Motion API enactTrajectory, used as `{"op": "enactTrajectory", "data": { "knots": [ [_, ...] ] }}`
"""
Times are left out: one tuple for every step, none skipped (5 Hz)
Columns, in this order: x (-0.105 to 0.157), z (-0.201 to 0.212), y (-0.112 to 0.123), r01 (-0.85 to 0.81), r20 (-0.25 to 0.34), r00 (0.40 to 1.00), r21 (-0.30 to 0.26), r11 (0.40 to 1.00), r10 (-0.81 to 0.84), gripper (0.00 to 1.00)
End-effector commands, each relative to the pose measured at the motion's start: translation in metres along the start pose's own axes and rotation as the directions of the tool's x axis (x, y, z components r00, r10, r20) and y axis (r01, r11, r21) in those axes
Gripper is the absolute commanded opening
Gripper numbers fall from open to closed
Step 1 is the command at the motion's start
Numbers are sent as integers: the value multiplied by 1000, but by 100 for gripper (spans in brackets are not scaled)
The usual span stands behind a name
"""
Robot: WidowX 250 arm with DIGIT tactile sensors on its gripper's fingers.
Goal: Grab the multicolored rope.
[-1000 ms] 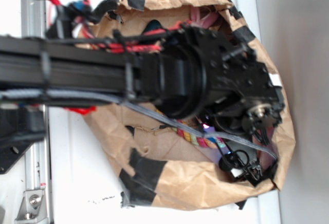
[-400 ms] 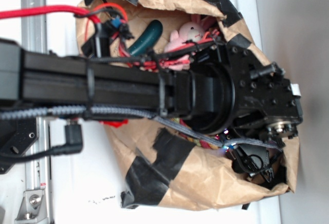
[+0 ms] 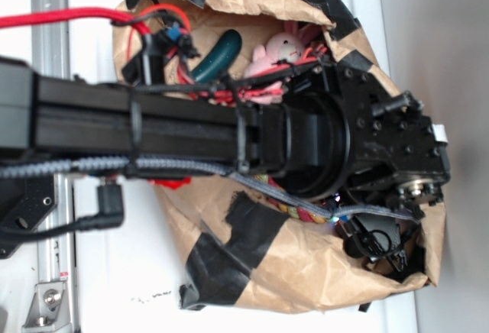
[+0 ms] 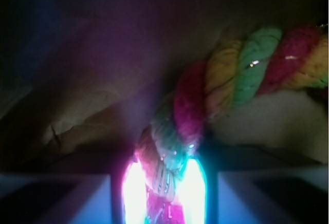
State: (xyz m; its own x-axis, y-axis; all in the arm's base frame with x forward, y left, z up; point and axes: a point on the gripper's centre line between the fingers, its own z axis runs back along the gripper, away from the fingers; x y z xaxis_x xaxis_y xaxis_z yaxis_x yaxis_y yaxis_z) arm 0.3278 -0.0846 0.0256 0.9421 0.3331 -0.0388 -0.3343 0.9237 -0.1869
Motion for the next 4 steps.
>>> {"op": "enactTrajectory", "data": {
  "knots": [
    [-33, 99, 40, 249, 152, 955, 47, 967, -254, 0],
    [-37, 152, 63, 364, 206, 908, 44, 931, -365, 0],
    [-38, 197, 56, 440, 158, 886, 9, 898, -436, 0],
    [-41, 196, 57, 447, 147, 883, 22, 894, -446, 0]
  ]
}}
